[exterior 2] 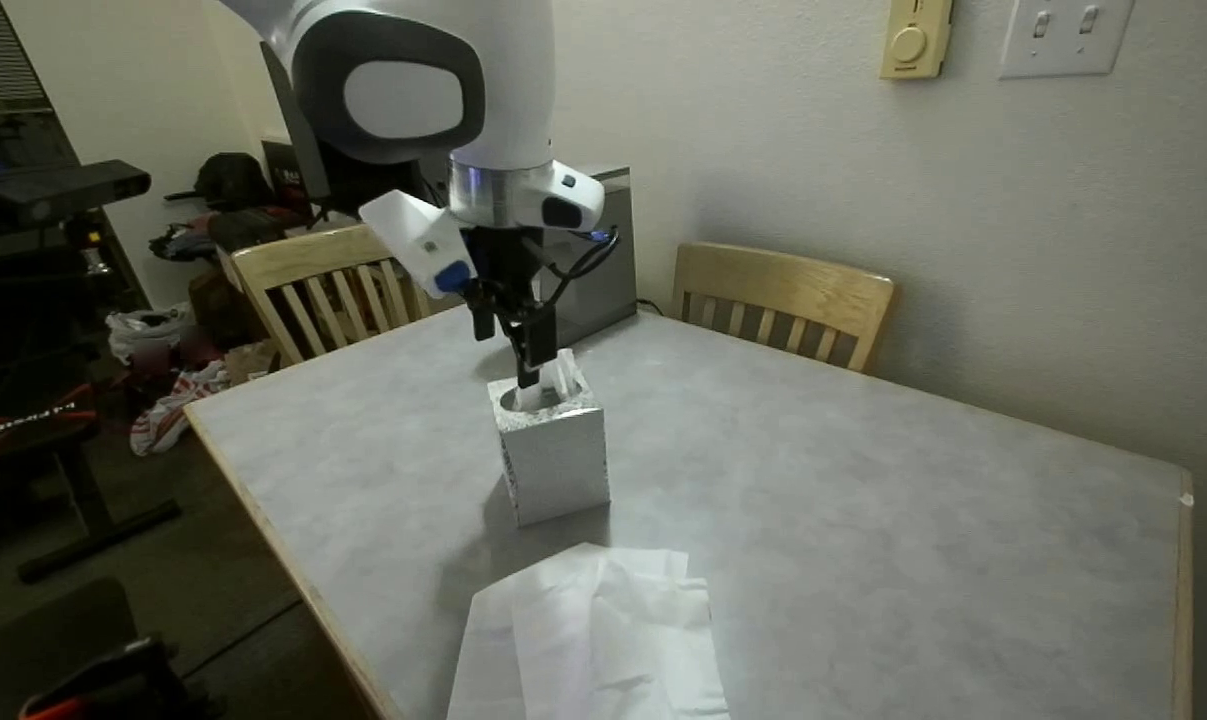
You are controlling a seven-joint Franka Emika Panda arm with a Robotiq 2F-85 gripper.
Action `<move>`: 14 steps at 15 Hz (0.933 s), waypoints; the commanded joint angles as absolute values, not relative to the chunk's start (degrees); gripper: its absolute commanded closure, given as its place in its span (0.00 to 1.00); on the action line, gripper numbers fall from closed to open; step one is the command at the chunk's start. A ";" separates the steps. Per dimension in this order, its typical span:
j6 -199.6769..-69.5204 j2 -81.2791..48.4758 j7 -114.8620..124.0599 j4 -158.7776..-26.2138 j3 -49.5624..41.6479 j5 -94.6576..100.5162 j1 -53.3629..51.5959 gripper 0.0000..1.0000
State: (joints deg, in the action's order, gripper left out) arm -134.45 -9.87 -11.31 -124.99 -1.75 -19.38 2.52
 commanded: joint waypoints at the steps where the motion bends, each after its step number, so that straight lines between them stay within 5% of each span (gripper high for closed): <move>1: -132.30 -12.52 -13.80 -122.23 -1.41 -15.65 3.37 0.00; 8: -132.83 -14.27 -14.48 -120.74 -0.95 -11.96 3.67 0.00; 9: -132.83 -14.26 -14.62 -120.77 -0.88 -12.31 3.73 0.18; 14: -132.67 -14.00 -14.58 -121.14 -0.87 -12.93 3.88 0.55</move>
